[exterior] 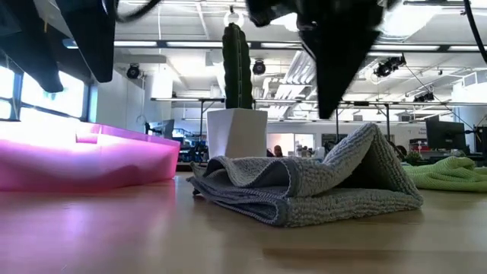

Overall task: Fold microfiber towels
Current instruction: Fold the gray towel

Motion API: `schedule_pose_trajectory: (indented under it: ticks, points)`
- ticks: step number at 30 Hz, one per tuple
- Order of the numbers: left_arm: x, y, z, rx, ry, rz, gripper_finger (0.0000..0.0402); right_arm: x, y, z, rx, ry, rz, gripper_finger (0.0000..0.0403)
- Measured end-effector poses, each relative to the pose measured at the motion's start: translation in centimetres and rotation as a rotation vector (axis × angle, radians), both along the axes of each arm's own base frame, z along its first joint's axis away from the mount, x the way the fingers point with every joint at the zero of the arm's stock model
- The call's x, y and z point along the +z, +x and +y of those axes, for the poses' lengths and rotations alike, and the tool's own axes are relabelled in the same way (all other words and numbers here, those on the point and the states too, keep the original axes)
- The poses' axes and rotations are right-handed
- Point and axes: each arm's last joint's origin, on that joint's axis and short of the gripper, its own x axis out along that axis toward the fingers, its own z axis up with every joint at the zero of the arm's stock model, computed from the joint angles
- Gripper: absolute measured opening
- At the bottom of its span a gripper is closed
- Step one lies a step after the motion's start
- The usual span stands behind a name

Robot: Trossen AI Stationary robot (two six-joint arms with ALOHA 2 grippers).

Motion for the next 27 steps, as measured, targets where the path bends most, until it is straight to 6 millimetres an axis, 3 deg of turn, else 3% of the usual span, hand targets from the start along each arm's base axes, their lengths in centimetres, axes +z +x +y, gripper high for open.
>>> schedule_pose_trajectory:
  ticks: [12, 27]
  points:
    - [0.0, 0.0, 0.0, 0.005, -0.01, 0.008, 0.0172, -4.7, -1.5, 1.4, -0.007, 0.046, 0.021, 0.0102]
    - [0.0, 0.6, 0.7, 0.0, -0.007, 0.004, 0.0172, -5.0, -2.5, 2.1, 0.044, 0.033, 0.062, 0.0102]
